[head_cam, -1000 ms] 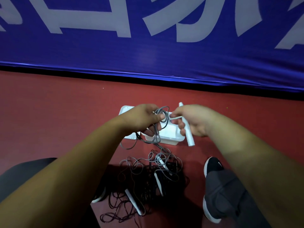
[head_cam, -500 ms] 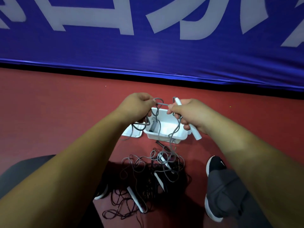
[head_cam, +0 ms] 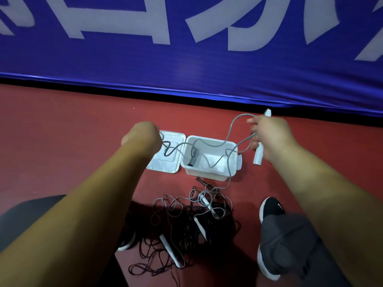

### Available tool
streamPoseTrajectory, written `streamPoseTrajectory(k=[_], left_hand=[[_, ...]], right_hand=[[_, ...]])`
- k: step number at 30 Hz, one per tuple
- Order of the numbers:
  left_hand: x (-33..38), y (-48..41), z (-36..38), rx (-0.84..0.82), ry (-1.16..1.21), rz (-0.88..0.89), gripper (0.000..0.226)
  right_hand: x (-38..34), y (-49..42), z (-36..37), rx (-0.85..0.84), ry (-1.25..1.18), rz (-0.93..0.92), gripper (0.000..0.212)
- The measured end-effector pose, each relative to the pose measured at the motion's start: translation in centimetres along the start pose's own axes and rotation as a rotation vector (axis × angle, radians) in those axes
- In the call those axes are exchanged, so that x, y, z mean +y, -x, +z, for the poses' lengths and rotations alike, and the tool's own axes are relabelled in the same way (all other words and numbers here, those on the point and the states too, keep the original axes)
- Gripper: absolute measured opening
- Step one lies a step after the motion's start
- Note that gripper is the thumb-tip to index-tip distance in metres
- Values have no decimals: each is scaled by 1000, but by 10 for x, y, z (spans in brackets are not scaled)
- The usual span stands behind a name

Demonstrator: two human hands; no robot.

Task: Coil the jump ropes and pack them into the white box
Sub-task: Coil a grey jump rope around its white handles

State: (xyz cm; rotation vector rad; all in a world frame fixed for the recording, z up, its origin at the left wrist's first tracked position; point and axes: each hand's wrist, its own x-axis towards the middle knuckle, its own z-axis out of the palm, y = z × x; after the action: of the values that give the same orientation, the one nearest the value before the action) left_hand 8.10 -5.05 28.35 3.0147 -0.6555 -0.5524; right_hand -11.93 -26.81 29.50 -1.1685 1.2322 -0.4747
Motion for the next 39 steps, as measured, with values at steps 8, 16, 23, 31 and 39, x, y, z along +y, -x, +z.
streamPoseTrajectory(k=[8,16,23,31,39], left_hand=[[31,30,20,-422,453,325,22],[49,50,39,-818,553,589,13],[54,53,7,-877,992,447,15],[56,46,-19,-743,1536,256,31],[45,17,-13,-538,1844,107,22]], right_hand=[[-7,33,10,-516,-42,71,20],[-18,42,17,-477,-279,56,21],[-14,19,10,-339,-310,56,35],[7,29,14,-554,265,68,25],[13,46,19,-786,289,-7,15]])
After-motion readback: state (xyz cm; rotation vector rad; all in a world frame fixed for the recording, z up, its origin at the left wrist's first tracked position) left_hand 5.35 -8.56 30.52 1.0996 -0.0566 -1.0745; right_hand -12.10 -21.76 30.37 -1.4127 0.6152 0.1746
